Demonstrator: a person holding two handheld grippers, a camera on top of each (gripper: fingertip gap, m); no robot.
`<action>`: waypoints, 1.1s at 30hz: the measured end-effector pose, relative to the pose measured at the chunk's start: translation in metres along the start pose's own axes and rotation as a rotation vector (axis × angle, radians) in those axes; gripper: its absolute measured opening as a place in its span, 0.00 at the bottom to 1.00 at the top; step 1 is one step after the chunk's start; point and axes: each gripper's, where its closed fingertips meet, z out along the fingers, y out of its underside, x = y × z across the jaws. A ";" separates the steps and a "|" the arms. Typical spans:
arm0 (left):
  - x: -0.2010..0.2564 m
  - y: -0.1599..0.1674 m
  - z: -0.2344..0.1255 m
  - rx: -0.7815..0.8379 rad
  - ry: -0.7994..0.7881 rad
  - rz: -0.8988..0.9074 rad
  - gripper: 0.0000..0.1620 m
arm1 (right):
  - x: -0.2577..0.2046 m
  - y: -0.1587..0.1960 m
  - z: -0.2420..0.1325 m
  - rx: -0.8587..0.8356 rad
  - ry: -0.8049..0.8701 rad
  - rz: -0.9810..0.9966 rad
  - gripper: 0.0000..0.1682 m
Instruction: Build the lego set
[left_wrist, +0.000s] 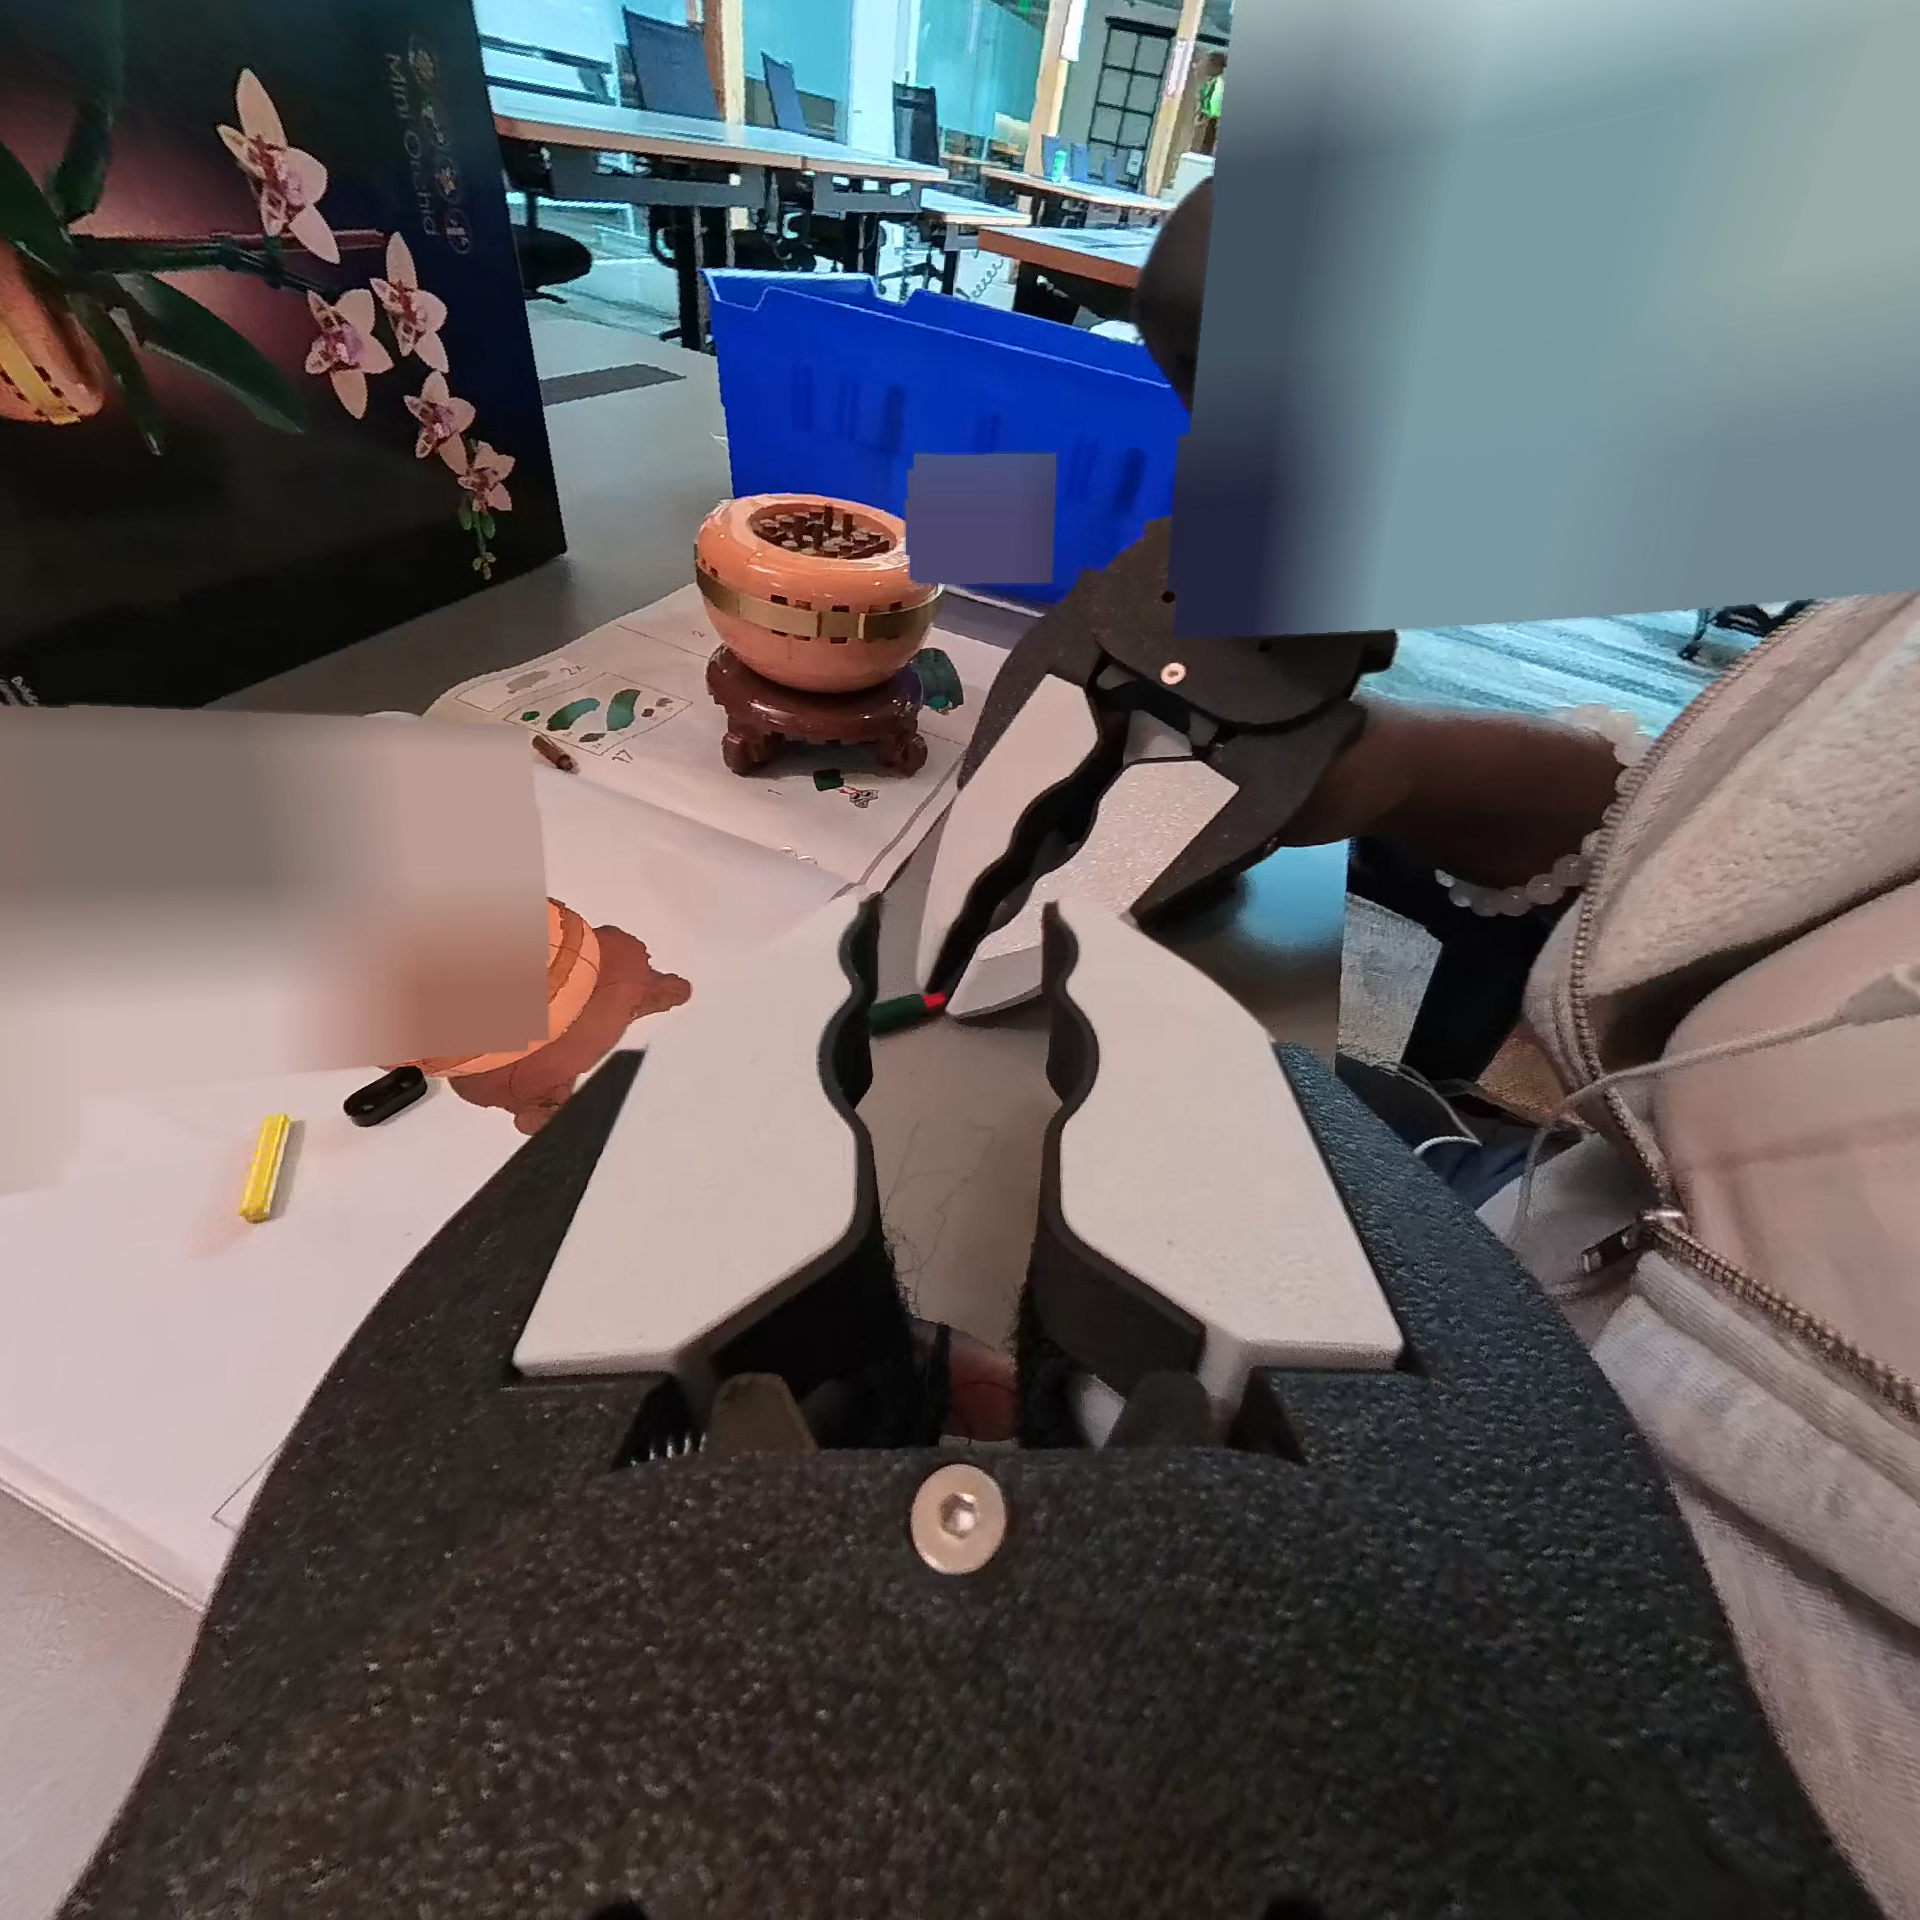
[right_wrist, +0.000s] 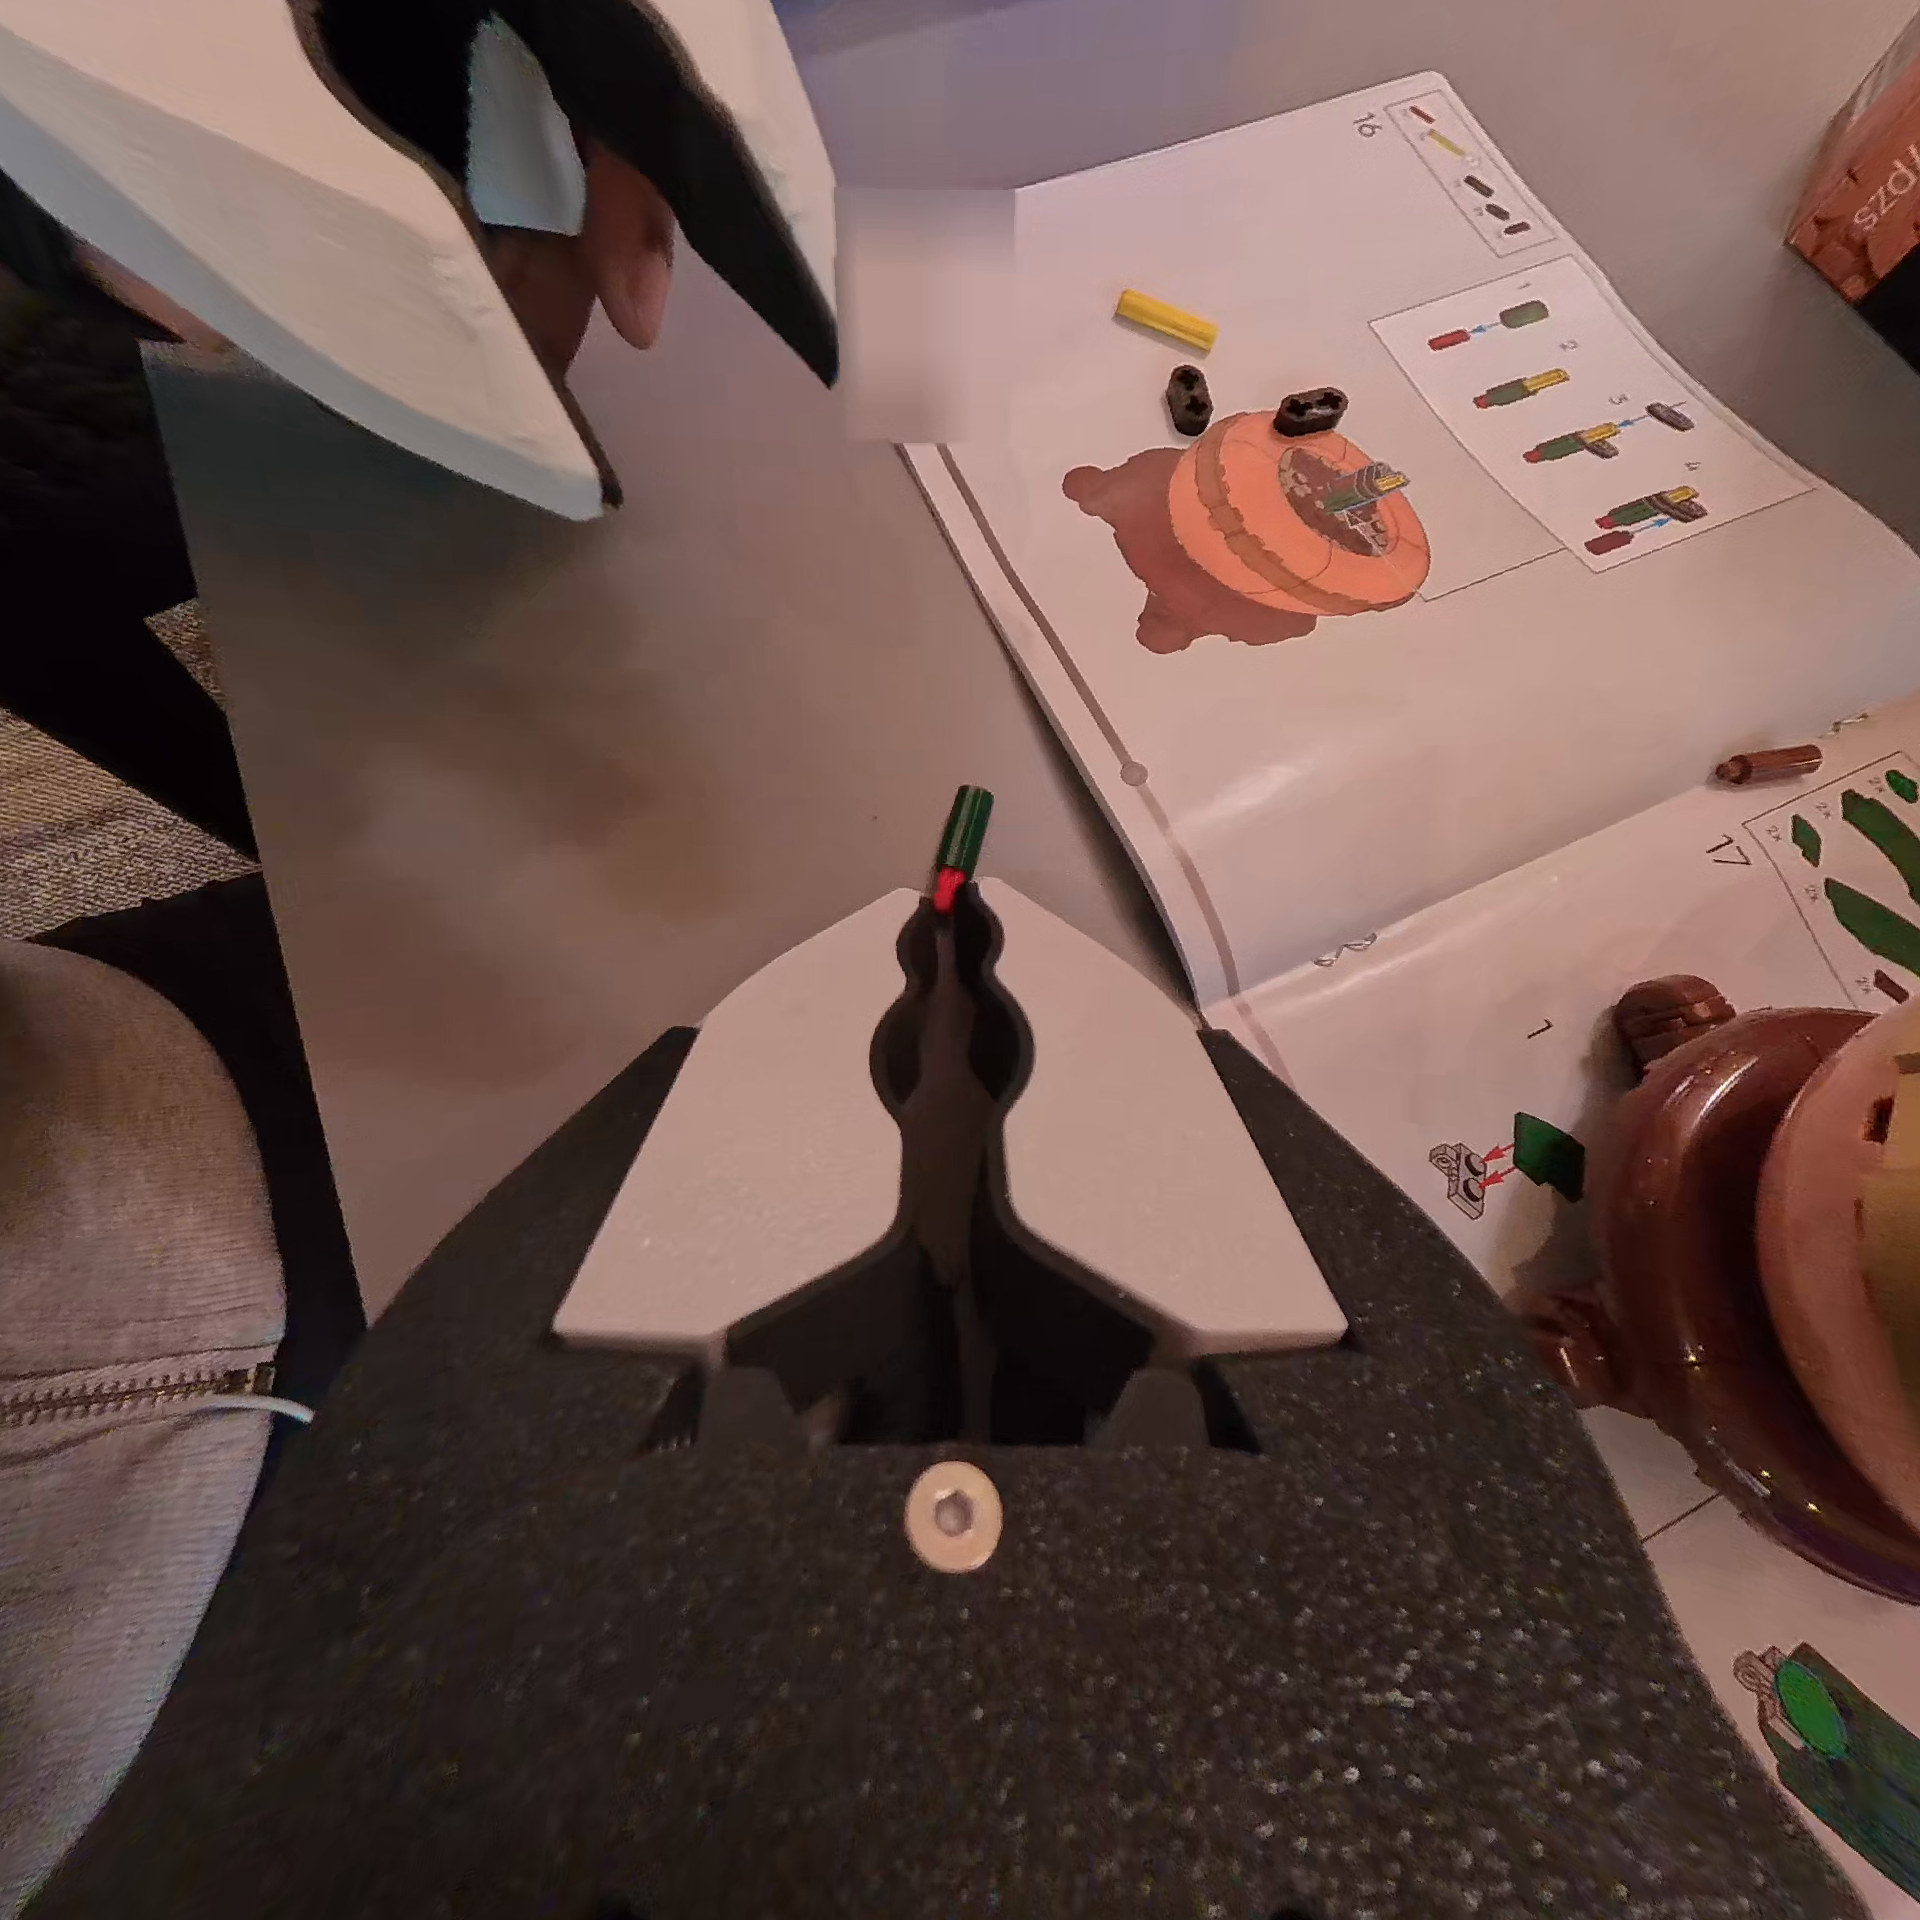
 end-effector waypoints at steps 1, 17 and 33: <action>-0.001 0.001 0.000 -0.005 -0.012 0.005 0.18 | -0.001 0.000 0.000 0.000 -0.005 0.003 0.02; 0.006 -0.005 -0.010 0.046 0.141 -0.128 0.18 | -0.013 -0.001 -0.007 0.041 -0.147 -0.136 0.02; 0.062 0.031 0.015 -0.194 0.213 0.340 0.08 | -0.059 -0.017 -0.055 0.238 -0.319 -0.415 0.02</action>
